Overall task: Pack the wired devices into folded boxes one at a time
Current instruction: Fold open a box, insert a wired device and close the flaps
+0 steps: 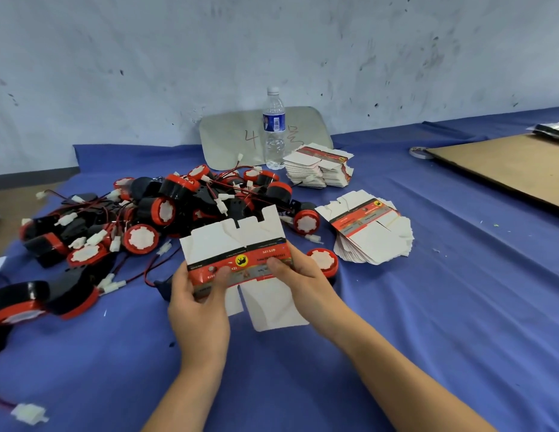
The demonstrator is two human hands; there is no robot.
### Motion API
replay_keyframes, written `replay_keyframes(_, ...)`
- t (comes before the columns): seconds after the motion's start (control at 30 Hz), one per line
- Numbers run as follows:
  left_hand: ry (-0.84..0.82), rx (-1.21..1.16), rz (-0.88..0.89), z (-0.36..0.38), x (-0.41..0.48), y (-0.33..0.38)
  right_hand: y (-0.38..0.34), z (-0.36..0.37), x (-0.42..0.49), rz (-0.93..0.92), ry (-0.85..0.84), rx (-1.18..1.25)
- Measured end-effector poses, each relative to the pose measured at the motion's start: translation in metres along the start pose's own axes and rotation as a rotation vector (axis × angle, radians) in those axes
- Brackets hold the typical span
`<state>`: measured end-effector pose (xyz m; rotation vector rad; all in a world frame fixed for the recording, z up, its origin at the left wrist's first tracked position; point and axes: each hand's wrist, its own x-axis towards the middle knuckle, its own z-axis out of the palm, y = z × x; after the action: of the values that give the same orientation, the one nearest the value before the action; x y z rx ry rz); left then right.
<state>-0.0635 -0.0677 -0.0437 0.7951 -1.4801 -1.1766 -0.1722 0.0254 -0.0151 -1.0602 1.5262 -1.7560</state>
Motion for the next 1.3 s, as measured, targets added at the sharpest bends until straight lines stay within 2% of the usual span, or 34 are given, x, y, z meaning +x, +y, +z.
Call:
replay_keyframes(0.13,0.057,0.043,0.025,-0.002,0.004,-0.004,-0.001,-0.002,-0.001,0.065,0.018,-0.006)
replay_keyframes(0.27,0.062,-0.011,-0.057,-0.002,0.005,-0.005,-0.003,-0.002,-0.001,0.145,-0.033,0.070)
replay_keyframes(0.37,-0.053,-0.113,-0.175,0.004,0.000,-0.001,-0.006,0.002,0.001,0.247,-0.083,0.248)
replay_keyframes(0.47,-0.235,-0.212,-0.226,0.009,-0.008,0.006,-0.005,0.006,0.001,0.174,-0.059,0.261)
replay_keyframes(0.67,-0.378,-0.295,-0.060,0.010,-0.014,0.011,-0.011,0.002,-0.002,0.051,-0.045,0.203)
replay_keyframes(0.83,-0.439,-0.196,0.158,0.003,-0.019,0.019,-0.022,-0.005,-0.008,-0.078,-0.043,0.169)
replay_keyframes(1.0,-0.494,-0.027,0.360,0.005,-0.026,0.023,-0.026,0.001,-0.013,-0.238,0.034,0.052)
replay_keyframes(1.1,-0.484,-0.028,0.339,0.005,-0.026,0.023,-0.025,0.005,-0.015,-0.236,0.043,0.067)
replay_keyframes(1.3,-0.464,-0.035,0.296,0.003,-0.024,0.019,-0.029,0.004,-0.014,-0.273,0.071,-0.084)
